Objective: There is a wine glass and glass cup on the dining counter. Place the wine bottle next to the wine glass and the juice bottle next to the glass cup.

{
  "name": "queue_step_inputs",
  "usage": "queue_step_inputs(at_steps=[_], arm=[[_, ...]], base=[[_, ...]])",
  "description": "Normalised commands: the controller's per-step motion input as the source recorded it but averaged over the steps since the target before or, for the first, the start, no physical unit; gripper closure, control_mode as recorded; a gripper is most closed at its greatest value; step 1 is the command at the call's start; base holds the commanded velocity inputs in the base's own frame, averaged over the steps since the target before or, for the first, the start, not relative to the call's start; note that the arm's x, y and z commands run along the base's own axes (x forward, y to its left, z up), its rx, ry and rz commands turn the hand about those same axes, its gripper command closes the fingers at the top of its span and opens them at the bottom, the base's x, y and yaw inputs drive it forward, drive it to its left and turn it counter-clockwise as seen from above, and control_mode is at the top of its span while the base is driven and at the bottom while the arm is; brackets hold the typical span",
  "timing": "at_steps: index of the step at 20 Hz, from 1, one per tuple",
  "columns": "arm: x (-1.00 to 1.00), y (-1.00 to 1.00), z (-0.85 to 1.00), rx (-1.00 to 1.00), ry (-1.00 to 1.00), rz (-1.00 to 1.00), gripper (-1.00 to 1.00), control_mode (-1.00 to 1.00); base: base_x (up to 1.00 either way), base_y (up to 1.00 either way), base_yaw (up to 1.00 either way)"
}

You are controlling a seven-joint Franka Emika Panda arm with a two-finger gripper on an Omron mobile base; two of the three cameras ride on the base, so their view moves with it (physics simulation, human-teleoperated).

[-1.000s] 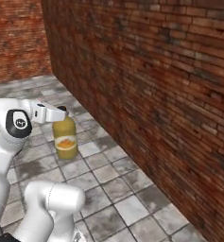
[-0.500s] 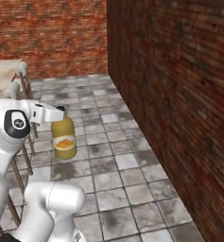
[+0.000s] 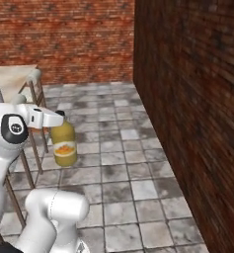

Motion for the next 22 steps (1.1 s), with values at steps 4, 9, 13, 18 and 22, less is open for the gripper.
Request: queue_step_inputs(at_steps=[4, 9, 13, 18, 22], arm=[[0.00, 0.00, 0.00, 0.00, 0.00, 0.00, 1.00, 1.00], [0.00, 0.00, 0.00, 0.00, 0.00, 0.00, 1.00, 1.00], [0.00, 0.00, 0.00, 0.00, 0.00, 0.00, 1.00, 1.00], [0.00, 0.00, 0.00, 0.00, 0.00, 0.00, 1.00, 1.00], [0.00, 0.00, 0.00, 0.00, 0.00, 0.00, 1.00, 1.00]], base=[[0.81, -0.24, 0.18], [0.82, -0.26, 0.17], [0.82, -0.26, 0.16], [0.82, -0.25, 0.18], [0.82, -0.24, 0.19]])
